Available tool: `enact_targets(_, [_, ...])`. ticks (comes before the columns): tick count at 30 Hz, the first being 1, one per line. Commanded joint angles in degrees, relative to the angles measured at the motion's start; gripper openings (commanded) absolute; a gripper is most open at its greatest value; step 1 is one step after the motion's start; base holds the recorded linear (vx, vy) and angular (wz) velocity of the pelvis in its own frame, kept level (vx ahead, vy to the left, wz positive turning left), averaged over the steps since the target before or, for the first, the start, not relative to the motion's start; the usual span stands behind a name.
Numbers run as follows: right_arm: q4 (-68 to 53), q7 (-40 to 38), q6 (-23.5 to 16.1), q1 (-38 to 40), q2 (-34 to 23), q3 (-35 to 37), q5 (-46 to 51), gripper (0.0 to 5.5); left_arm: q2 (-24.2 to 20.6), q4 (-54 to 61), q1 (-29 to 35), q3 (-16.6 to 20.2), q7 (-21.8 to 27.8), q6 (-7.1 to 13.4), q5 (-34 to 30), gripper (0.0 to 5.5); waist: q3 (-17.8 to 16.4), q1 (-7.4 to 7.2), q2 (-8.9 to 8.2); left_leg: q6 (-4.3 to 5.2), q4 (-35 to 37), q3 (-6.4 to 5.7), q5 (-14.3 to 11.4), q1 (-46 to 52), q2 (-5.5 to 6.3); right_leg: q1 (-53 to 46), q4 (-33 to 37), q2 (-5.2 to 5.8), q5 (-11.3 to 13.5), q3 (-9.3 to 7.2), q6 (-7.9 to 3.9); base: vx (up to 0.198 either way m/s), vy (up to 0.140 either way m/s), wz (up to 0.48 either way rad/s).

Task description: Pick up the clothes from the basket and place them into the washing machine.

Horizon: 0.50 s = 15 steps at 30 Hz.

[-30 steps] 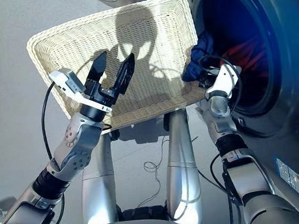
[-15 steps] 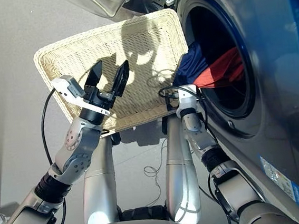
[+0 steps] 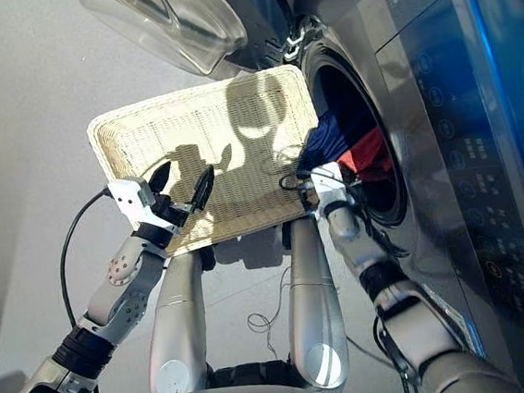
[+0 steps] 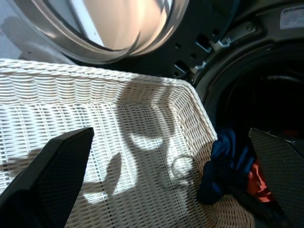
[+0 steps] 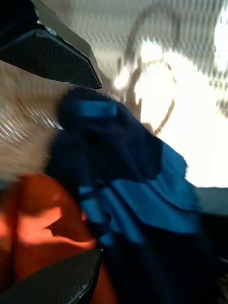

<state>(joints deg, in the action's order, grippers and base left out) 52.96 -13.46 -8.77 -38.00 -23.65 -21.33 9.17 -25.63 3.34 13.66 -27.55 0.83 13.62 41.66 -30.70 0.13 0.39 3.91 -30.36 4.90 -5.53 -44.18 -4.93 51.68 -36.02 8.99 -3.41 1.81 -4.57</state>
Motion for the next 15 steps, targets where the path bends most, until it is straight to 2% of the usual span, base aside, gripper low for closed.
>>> enact_targets(1, [1.82,-2.31,0.28,-3.71,-2.36,-1.03,-4.22,5.50,-0.66,8.76,-0.28,-0.45,0.51,2.13,-0.44,5.50,0.90,1.76,2.79,1.74,-1.16,-0.55,1.11,-1.50,-1.36,-3.04,2.32,0.77,-0.42,-0.60,-3.13,0.000,0.000,0.000])
enact_targets(15, [13.08,-3.72,2.81,-12.44,0.89,-3.15,-7.68,5.50,1.00,10.99,2.98,-1.20,-1.88,2.21,0.28,5.50,0.90,2.85,4.04,1.53,-3.09,-0.63,0.73,-5.45,-1.24,0.69,0.79,0.63,-0.54,-0.45,-2.72,0.000,0.000,0.000])
